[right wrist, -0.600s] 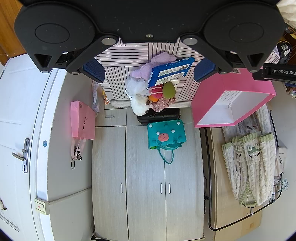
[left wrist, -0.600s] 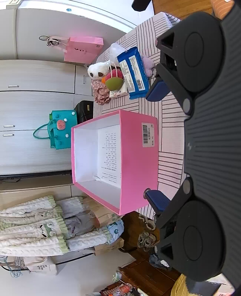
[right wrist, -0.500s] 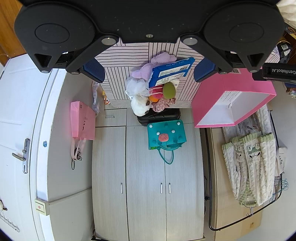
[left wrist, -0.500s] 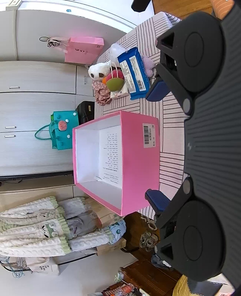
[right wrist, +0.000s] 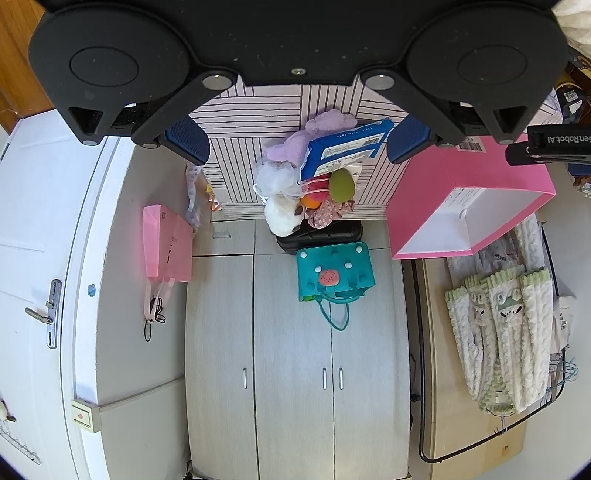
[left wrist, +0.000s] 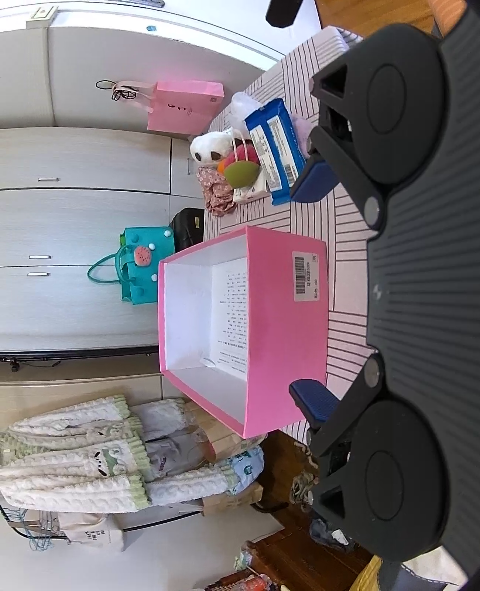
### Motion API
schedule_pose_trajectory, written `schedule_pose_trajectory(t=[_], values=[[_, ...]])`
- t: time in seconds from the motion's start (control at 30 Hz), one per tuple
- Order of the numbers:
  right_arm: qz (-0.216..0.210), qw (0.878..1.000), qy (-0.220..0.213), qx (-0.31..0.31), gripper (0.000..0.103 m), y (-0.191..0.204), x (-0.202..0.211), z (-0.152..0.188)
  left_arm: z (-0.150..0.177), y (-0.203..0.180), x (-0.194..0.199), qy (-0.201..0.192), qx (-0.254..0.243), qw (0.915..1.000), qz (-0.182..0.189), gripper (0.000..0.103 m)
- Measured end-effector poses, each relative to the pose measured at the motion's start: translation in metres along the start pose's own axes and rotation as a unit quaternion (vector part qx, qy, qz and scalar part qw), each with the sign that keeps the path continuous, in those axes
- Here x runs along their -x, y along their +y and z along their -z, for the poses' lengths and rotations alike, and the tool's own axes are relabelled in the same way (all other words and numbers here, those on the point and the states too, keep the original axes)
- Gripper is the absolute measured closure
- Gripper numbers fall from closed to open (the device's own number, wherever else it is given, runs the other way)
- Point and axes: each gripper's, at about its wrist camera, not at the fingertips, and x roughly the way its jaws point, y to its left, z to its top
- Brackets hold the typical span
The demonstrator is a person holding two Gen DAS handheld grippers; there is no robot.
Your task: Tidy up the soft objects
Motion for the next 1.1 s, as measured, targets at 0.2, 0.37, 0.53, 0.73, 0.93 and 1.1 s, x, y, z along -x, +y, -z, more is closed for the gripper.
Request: schedule_pose_trajectory(t=[0.2,0.37,0.53,0.73,0.93,1.1], values=[[-0.004,1.0,-0.005,0.006,0.0,0.001,0.001,0.003,0.004,-0.001,-0.001,-0.007,-0.006,0.9999,-0.005,0.0],[-0.011,1.0,-0.014,0.012,0.0,0.002,0.005,0.009,0.011,-0.001,-0.003,-0.009,-0.01,0.9998,-0.011,0.0],[-0.018,1.0,-0.015,0.018,0.0,0.004,0.007,0.017,0.02,0.0,-0.004,-0.005,-0.011,0.9998,-0.019,0.0],[-0.02,0.999,-0.015,0.022,0.0,0.003,0.007,0.022,0.024,-0.001,-0.002,-0.007,-0.017,0.9996,-0.022,0.0],[-0.027,0.998,-0.05,0.022,0.0,-0.004,0.009,0.023,0.018,-0.004,-0.001,0.001,-0.022,0.9997,-0.004,0.0],[-0.06,0.996,-0.061,0.013,0.0,-0.022,0.001,0.016,0.008,-0.007,-0.003,0.002,-0.009,0.9984,0.056,0.0]])
